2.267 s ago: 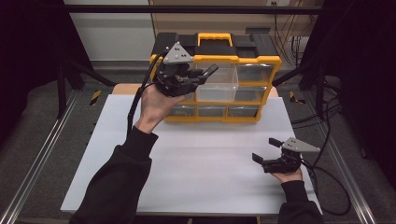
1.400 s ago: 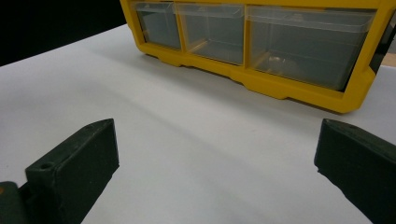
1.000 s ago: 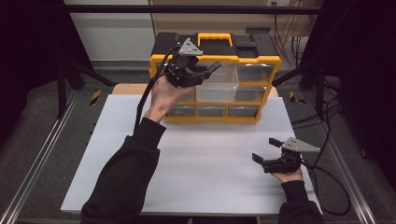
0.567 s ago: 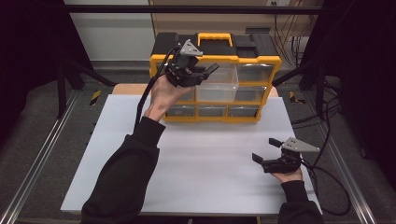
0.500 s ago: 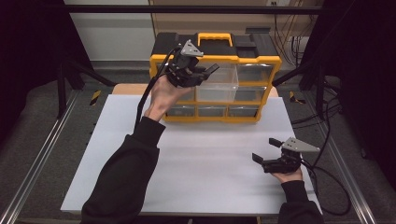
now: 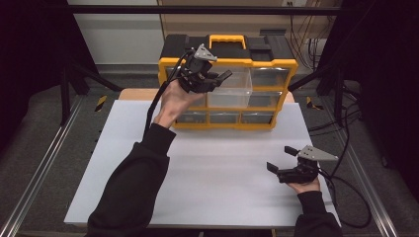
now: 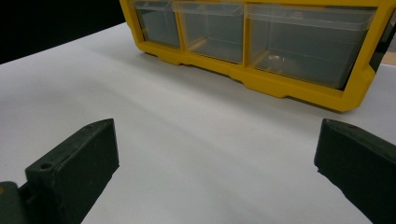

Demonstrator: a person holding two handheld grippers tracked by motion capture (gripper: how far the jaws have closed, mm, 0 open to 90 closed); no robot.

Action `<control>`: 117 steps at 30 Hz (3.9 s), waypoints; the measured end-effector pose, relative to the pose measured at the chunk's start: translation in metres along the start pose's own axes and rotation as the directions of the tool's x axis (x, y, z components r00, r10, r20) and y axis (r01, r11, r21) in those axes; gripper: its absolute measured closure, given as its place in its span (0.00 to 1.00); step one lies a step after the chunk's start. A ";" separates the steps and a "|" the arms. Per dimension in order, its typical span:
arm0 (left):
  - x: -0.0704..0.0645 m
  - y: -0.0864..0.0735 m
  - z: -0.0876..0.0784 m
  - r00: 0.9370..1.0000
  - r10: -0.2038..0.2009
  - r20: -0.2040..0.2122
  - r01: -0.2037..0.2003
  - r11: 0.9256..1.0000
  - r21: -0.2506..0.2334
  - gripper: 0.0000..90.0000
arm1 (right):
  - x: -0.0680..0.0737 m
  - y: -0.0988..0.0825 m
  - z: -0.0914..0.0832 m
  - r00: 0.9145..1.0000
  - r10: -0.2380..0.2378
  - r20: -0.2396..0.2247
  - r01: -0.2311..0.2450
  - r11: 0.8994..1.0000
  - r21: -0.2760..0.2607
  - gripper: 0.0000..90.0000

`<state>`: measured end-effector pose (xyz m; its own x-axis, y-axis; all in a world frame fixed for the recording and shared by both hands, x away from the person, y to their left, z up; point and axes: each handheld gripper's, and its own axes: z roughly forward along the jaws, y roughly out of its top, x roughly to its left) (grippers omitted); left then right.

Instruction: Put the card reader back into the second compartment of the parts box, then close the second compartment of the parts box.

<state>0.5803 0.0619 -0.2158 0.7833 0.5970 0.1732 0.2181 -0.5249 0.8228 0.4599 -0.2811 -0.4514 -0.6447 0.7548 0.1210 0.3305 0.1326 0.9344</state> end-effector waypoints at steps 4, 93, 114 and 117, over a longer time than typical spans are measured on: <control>0.000 0.000 0.002 1.000 -0.001 0.006 0.001 1.000 0.006 0.80 | 0.000 0.000 0.000 1.000 0.001 -0.001 -0.001 1.000 0.002 0.00; -0.032 -0.081 -0.057 0.998 -0.035 0.044 0.044 0.972 -0.232 0.00 | 0.000 -0.001 0.002 1.000 0.009 0.003 -0.009 1.000 0.003 0.00; -0.046 -0.097 -0.046 0.998 -0.059 0.039 0.066 0.974 -0.216 0.33 | -0.001 -0.002 0.002 1.000 0.008 0.001 -0.008 1.000 0.008 0.00; -0.048 -0.096 -0.044 0.998 -0.055 0.026 0.059 0.976 -0.209 0.40 | -0.001 -0.002 0.002 1.000 0.008 0.002 -0.008 1.000 0.007 0.00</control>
<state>0.4958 0.1104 -0.2789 0.7851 0.6088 0.1138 0.1374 -0.3502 0.9265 0.4612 -0.2807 -0.4542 -0.6410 0.7569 0.1274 0.3401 0.1313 0.9312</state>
